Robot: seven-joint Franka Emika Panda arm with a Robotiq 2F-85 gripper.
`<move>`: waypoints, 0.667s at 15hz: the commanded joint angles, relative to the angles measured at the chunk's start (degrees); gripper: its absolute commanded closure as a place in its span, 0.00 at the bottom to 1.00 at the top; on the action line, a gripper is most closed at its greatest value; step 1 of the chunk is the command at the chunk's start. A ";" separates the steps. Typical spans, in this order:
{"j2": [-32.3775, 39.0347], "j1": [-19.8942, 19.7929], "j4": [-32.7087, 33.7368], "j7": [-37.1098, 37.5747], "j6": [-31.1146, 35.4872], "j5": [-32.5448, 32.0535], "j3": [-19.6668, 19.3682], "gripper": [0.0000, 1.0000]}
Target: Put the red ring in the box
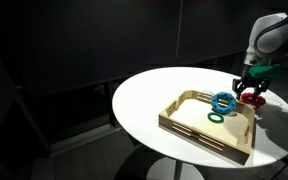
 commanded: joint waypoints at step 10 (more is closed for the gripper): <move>-5.58 0.94 1.38 1.20 -4.22 1.62 -0.45 0.89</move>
